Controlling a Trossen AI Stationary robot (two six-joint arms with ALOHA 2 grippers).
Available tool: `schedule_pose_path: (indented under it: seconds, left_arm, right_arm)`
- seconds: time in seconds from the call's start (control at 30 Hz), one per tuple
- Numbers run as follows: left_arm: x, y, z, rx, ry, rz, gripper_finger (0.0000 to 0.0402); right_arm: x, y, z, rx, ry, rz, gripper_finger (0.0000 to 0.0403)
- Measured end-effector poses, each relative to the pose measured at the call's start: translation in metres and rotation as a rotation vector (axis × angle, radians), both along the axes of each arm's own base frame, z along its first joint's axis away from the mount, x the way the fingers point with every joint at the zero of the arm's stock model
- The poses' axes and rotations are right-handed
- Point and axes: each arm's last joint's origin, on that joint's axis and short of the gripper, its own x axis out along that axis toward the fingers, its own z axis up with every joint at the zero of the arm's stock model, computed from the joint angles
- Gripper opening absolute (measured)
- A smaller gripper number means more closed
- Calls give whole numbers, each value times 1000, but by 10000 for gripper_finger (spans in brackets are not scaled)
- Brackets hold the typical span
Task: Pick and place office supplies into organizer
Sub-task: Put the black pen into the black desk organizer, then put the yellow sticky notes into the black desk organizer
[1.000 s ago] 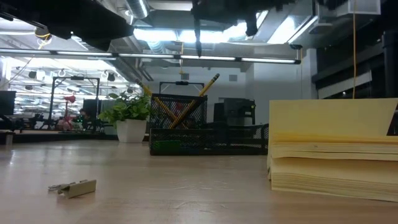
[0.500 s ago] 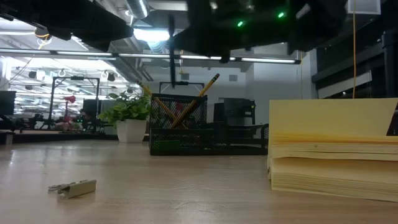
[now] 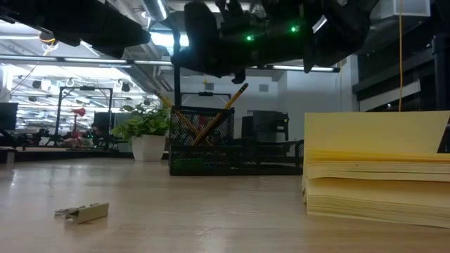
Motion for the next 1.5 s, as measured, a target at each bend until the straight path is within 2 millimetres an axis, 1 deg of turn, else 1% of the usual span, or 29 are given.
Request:
schedule_pose_path:
  seconds: [0.13, 0.43, 0.5, 0.63, 0.73, 0.87, 1.03, 1.13, 1.2, 1.33, 1.5]
  left_arm:
    - [0, 0, 0, 0, 0, 0, 90]
    - [0, 0, 0, 0, 0, 0, 90]
    - [0, 0, 0, 0, 0, 0, 90]
    - [0, 0, 0, 0, 0, 0, 90]
    - [0, 0, 0, 0, 0, 0, 90]
    - [0, 0, 0, 0, 0, 0, 90]
    - [0, 0, 0, 0, 0, 0, 90]
    - [0, 0, 0, 0, 0, 0, 90]
    - [0, 0, 0, -17, 0, 5, 90]
    - [1, -1, 3, -94, -7, 21, 90]
    - [4, -7, 10, -32, 23, -1, 90]
  right_arm:
    - [0, -1, -3, -28, 36, -33, 29]
    - [-2, -2, -9, -15, 82, -36, 29]
    - [-2, -3, -10, -13, 85, -38, 39]
    - [-2, -4, -14, 2, 121, -42, 78]
    - [-2, -4, -14, 5, 116, -42, 101]
    - [-2, -4, -14, 2, 117, -42, 116]
    - [-2, -4, -10, -36, 101, -39, 121]
    - [-3, 0, -1, -115, 91, -28, 122]
    - [-6, 6, 10, -155, 76, -14, 123]
    - [-16, 17, 39, -265, 57, -21, 123]
    - [-35, 25, 78, -332, 62, -117, 123]
